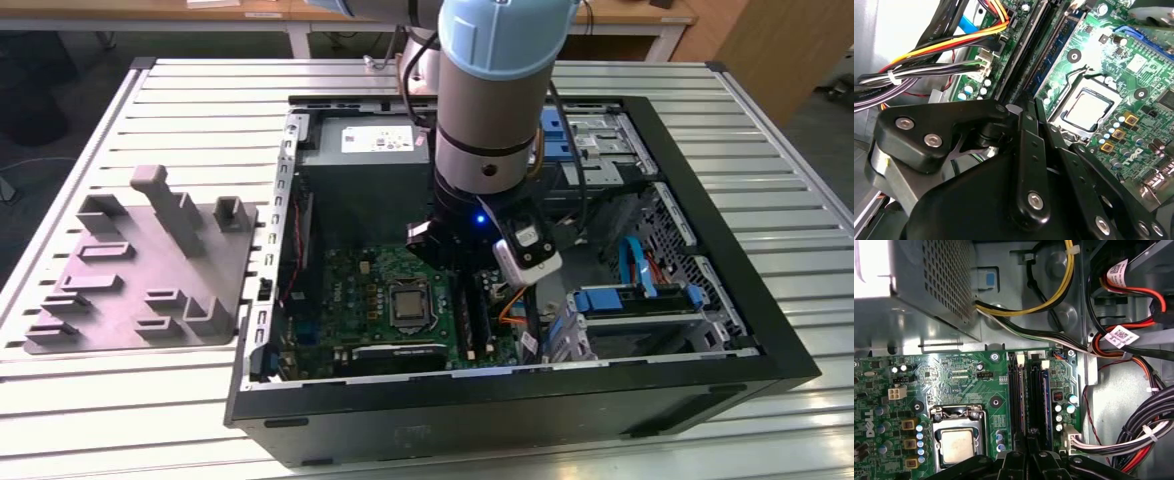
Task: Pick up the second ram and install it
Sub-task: 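Insert the second ram into the second slot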
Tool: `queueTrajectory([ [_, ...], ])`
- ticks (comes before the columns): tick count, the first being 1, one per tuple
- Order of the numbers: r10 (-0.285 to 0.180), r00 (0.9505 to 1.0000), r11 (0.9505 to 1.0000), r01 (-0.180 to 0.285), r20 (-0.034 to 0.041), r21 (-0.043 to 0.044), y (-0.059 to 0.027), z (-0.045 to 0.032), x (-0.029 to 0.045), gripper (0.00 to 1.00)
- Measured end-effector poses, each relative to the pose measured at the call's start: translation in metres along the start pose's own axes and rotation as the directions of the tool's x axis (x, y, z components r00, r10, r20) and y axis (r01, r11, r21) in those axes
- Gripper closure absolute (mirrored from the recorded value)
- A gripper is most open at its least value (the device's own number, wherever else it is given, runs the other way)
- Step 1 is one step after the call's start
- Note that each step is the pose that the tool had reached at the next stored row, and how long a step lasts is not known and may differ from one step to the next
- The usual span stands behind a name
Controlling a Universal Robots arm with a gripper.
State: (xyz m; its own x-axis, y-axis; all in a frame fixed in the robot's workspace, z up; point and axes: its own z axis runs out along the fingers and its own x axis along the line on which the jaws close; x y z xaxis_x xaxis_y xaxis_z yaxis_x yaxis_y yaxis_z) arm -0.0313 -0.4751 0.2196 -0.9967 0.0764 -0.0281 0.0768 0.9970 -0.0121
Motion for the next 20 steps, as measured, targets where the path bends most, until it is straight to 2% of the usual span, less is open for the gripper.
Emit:
queueTrajectory([
  [8,0.000,1.0000,1.0000,0.000,0.0014,-0.0001,-0.0001,-0.0010,0.0000,0.87],
  [12,0.000,1.0000,1.0000,0.000,0.0013,0.0002,-0.0002,-0.0064,-0.0002,0.87],
  [15,-0.001,1.0000,1.0000,0.001,0.0015,-0.0003,-0.0001,-0.0068,-0.0002,0.87],
  [20,-0.027,0.9996,0.9996,0.027,0.0023,-0.0011,-0.0004,-0.0069,-0.0002,0.87],
])
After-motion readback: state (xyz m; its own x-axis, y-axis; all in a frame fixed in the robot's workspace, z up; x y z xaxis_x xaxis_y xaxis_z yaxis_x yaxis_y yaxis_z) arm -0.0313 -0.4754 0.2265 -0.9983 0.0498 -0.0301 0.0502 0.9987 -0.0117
